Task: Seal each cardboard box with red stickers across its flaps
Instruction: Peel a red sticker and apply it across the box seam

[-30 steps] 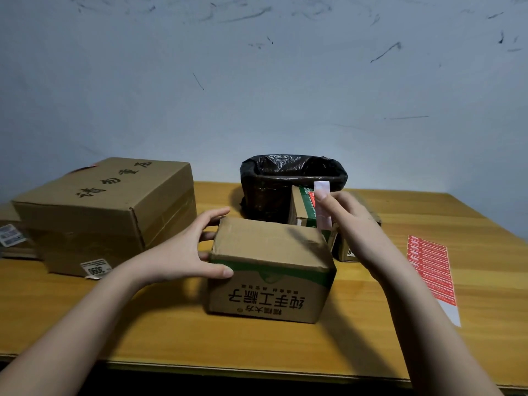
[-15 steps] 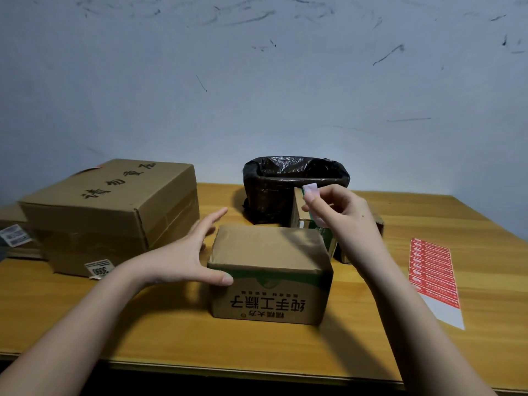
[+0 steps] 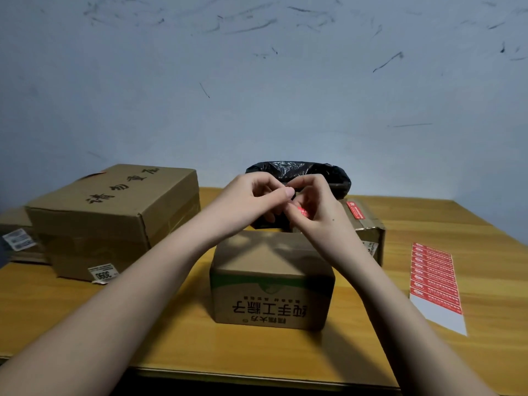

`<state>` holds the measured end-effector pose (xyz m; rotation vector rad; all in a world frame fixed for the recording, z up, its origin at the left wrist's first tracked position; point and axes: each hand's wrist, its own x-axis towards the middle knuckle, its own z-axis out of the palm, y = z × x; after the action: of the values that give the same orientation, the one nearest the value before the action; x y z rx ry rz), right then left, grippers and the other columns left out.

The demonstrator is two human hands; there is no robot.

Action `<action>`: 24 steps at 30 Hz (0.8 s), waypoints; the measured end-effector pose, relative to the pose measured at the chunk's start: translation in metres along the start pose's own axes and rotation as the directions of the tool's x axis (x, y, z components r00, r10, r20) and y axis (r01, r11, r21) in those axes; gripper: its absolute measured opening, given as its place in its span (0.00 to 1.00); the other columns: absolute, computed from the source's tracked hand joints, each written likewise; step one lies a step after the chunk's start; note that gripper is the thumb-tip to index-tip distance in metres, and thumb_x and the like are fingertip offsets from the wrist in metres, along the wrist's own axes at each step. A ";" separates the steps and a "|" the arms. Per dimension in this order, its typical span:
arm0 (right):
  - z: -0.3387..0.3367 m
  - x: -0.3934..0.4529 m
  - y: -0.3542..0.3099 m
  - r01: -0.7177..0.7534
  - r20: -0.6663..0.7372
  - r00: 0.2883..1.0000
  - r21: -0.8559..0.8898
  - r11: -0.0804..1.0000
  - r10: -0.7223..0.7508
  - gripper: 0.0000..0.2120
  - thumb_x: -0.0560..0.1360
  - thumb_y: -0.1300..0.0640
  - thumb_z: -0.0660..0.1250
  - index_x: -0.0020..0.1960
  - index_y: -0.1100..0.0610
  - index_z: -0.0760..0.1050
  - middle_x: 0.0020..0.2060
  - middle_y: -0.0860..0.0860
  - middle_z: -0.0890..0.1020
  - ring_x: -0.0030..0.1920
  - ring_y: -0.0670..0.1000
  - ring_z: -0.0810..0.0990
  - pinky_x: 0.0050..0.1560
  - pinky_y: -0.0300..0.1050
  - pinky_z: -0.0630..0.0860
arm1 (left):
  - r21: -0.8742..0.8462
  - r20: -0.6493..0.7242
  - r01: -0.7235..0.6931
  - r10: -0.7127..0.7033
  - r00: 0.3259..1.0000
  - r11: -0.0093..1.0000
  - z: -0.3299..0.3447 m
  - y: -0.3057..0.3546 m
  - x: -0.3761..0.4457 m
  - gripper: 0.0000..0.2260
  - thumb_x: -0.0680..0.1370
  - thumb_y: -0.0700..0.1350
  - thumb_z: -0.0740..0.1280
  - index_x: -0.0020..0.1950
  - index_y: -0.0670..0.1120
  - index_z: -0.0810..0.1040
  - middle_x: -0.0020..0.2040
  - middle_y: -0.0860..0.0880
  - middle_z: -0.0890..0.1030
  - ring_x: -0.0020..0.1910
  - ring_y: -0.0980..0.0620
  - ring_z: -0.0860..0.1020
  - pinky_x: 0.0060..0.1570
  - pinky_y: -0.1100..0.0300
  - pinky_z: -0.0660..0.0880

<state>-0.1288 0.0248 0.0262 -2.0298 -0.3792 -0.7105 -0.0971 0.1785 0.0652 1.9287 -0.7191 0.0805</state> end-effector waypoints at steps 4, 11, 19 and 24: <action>-0.003 0.009 0.002 0.009 -0.030 1.000 -0.056 0.998 -0.011 0.12 0.76 0.56 0.67 0.57 0.49 0.68 0.40 0.44 0.75 0.41 0.42 0.76 0.42 0.36 0.72 | 0.022 -0.022 0.043 -0.042 0.999 0.999 0.002 0.000 0.009 0.08 0.77 0.48 0.68 0.48 0.43 0.81 0.36 0.52 0.80 0.31 0.63 0.77 0.35 0.66 0.73; -0.011 0.031 0.006 0.059 0.019 0.998 -0.135 0.989 -0.057 0.14 0.74 0.60 0.70 0.53 0.47 0.69 0.47 0.40 0.75 0.49 0.40 0.75 0.49 0.37 0.73 | -0.149 0.017 0.201 -0.200 0.980 0.968 0.001 0.003 0.030 0.10 0.78 0.46 0.68 0.48 0.38 0.80 0.34 0.50 0.82 0.31 0.57 0.79 0.37 0.64 0.74; -0.027 0.058 0.013 -0.181 0.170 0.975 0.219 0.959 0.145 0.23 0.71 0.73 0.70 0.60 0.53 0.70 0.42 0.49 0.75 0.40 0.42 0.76 0.46 0.30 0.74 | -0.307 0.117 0.337 -0.316 0.942 0.890 0.001 -0.003 0.054 0.02 0.75 0.39 0.71 0.43 0.44 0.81 0.34 0.48 0.82 0.31 0.59 0.80 0.35 0.67 0.79; -0.033 0.065 0.027 -0.257 0.229 0.956 0.365 0.895 0.181 0.29 0.70 0.74 0.70 0.65 0.53 0.69 0.44 0.50 0.74 0.42 0.44 0.77 0.57 0.42 0.74 | -0.365 0.139 0.350 -0.321 0.937 0.863 0.004 -0.002 0.063 0.01 0.75 0.38 0.70 0.44 0.43 0.80 0.35 0.48 0.83 0.31 0.58 0.81 0.38 0.65 0.79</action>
<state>-0.0741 -0.0182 0.0618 -1.7229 -0.3613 -0.2714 -0.0460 0.1475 0.0846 1.6517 -0.3966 -0.3306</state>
